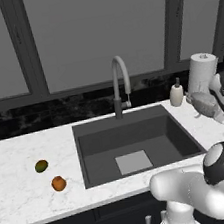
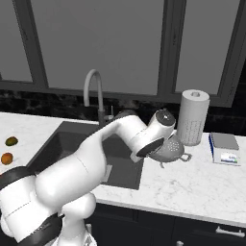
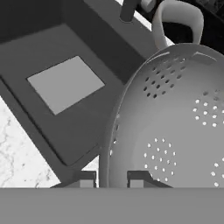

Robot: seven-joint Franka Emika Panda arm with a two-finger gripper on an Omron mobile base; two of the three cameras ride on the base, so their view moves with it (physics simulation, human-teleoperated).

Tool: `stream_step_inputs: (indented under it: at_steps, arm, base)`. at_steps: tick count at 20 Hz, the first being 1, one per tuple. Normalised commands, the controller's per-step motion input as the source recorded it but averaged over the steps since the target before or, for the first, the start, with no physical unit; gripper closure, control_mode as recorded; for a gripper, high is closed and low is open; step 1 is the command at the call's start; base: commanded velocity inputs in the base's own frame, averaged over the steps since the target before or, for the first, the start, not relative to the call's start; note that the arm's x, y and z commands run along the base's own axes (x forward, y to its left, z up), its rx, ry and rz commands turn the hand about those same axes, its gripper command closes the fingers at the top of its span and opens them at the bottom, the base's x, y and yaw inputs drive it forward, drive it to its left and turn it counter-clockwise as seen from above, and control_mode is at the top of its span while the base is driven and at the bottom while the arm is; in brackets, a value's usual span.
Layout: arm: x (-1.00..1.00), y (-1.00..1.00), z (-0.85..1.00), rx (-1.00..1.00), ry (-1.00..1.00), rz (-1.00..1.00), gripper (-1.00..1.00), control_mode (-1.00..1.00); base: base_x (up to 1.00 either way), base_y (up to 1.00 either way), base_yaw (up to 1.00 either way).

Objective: Put the colander in the sink, put the peach, mango in the colander, and turn on the sink faucet and pour water over the colander.

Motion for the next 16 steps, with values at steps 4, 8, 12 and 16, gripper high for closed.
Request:
stream_step_inputs:
  at_steps: [4,8,12,16]
  arm:
    - [-0.07,1.0,0.05,-0.05,0.03,0.54,1.0,-1.0]
    - [-0.04,0.99,-0.02,-0.04,0.0,0.58,1.0,-1.0]
    - [0.0,1.0,-0.39,-0.1,-0.01,0.61,1.0,-1.0]
    - [0.05,0.86,-0.41,-0.04,-0.07,0.62,1.0,-1.0]
  base:
    - [0.0,0.0,0.0]
    - [0.0,0.0,0.0]
    - [0.0,0.0,0.0]
    - [0.0,0.0,0.0]
